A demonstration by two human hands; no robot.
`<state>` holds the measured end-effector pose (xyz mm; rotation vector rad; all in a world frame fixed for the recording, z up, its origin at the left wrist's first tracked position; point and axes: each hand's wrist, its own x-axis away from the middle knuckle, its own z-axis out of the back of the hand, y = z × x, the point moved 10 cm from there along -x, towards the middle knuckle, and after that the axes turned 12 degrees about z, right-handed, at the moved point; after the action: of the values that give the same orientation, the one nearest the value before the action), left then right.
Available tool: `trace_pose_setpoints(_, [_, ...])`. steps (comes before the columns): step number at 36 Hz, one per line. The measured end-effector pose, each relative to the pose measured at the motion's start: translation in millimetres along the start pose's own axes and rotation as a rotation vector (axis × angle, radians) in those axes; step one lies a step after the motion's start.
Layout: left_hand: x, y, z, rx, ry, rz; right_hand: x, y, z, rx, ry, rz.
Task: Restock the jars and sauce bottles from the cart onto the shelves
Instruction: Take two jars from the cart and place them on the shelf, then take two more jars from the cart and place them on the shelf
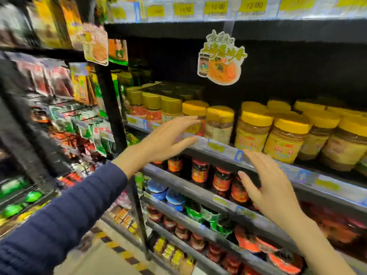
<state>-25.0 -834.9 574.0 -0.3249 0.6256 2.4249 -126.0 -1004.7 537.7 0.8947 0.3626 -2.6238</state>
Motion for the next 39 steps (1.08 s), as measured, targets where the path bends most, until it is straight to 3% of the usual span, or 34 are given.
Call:
trace_pose_setpoints(9, [148.1,-175.0,75.4,-0.231,-0.066,0.425,-98.8,-152.6,-137.3,-0.177,-0.458,0.263])
trace_pose_setpoints(15, [264.9,-272.7,146.7,-0.442,-0.065,0.691,-140.8,-288.2,-225.0,-0.216,-0.623,0.439])
trace_pose_setpoints(26, [449.9,-404.9,221.9,-0.573,-0.104,1.128,-175.8,-492.5,-343.9,-0.269,-0.692,0.751])
trace_pose_setpoints(39, [520.9,-552.6,219.5,-0.528,-0.186,1.446,-222.5,-621.6,-502.9,-0.215,-0.822,1.060])
